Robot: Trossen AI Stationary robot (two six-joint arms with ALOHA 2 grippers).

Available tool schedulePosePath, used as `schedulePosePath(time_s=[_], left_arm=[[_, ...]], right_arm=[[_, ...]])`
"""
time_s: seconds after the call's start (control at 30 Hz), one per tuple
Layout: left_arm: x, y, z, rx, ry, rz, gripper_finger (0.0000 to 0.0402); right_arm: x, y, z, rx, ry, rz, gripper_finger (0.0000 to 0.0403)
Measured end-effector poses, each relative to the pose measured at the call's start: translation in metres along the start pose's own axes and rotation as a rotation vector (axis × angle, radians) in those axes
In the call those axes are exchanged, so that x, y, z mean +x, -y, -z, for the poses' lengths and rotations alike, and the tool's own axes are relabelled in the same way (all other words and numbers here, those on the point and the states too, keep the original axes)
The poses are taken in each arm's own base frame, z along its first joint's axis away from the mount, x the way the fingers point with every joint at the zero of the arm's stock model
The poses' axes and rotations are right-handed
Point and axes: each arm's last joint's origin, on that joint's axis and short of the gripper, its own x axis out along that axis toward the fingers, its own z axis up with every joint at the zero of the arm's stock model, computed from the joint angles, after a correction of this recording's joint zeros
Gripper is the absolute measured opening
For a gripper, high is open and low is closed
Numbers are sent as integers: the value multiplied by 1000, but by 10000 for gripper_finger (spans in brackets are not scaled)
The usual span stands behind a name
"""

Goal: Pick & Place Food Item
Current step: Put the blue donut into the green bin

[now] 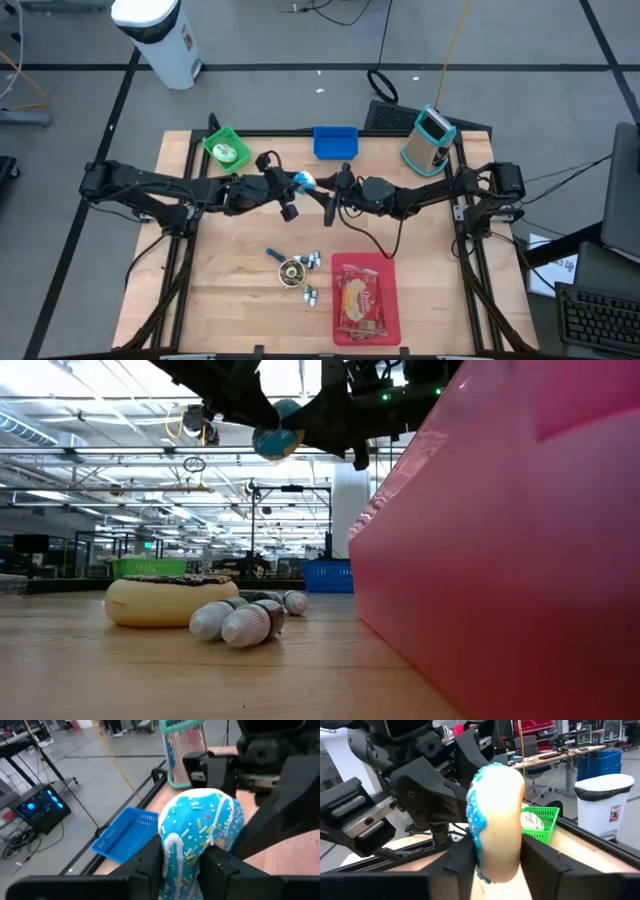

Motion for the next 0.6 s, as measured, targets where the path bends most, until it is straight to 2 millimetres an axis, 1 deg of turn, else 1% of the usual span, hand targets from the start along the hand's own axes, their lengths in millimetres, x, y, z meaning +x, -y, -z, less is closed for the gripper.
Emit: schedulePosePath(time_s=[0.1,0.17,0.23,0.33,0.4,0.47,0.6], left_arm=[[-2,-1,-1,-18,1,3,107],[-4,-2,-3,-42,13,21,124],[-8,-4,-5,-75,20,44,152],[-16,-7,-9,-101,42,85,205],[-25,-12,-13,-114,60,102,236],[-34,-17,-18,-142,92,114,262],[-49,-26,-21,-165,107,141,295]], right_arm=[[0,0,0,-22,-3,0,96],[0,-1,0,-22,-1,-19,71],[0,-2,0,-22,-7,-56,47],[0,-2,0,-23,-13,-80,20],[0,-3,0,-39,-20,-106,10],[0,-4,-1,-55,-25,-169,9],[-1,-7,-2,-88,-37,-278,22]])
